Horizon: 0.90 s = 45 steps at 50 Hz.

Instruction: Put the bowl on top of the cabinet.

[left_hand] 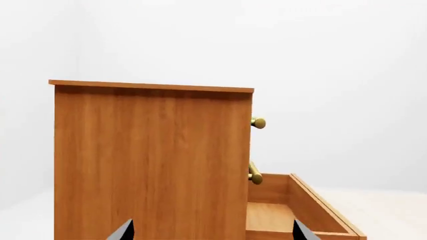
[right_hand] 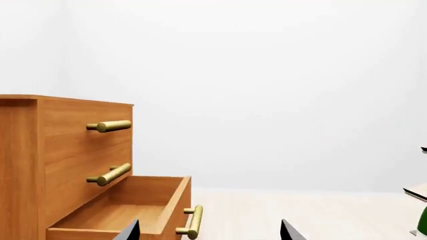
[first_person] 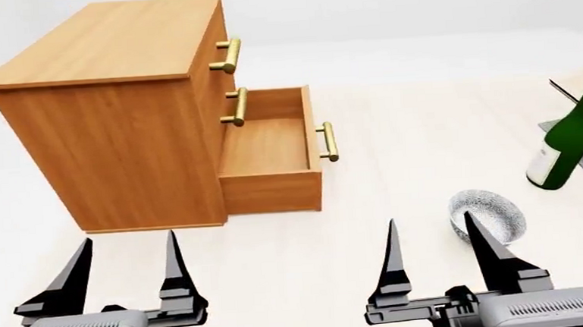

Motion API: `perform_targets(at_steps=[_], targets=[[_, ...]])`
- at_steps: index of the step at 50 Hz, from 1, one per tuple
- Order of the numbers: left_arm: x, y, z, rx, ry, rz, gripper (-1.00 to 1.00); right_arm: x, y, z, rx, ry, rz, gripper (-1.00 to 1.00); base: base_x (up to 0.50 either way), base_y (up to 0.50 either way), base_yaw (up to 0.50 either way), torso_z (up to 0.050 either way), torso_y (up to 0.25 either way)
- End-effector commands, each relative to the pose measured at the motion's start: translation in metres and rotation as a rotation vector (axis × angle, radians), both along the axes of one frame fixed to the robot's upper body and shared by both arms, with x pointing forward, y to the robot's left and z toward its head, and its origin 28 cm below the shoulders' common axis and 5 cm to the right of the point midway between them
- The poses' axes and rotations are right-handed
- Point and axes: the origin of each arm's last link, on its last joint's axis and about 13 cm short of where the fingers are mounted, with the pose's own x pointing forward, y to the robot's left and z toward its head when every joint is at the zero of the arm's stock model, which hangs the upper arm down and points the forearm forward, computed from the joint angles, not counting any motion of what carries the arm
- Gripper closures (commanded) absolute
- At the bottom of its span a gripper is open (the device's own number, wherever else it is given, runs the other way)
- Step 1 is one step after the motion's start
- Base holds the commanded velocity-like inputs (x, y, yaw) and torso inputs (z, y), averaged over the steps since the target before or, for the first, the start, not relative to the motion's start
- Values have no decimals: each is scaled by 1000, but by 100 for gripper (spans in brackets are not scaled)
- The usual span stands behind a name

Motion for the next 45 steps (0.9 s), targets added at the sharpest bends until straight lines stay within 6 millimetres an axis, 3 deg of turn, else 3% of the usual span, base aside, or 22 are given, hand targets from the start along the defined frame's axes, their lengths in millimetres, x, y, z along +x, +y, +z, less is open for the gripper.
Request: perform_targets(at_steps=[1,15,21,41,45], targets=[[0,0,0,0,-1,0,-100,-2,0,2,30,-26,17,-100,35,0,0,0,0],[0,-1,0,2,-1,-3,-100,-2,-1,1,37,-17,6,-100,495,0,0,0,0],[0,-1,0,1,-2,-3,-100,-2,-1,1,11,-33,0,-100,0,12,0,0,3],[-1,-1,0,-1,-4,-3,-100,-2,-1,2,19,-44,-1,-100,0,500,0,0,0],[-1,-1,-1,-1,-5,-3,-100,-2,-1,3,23,-48,-3,-100,0,1,0,0,0]])
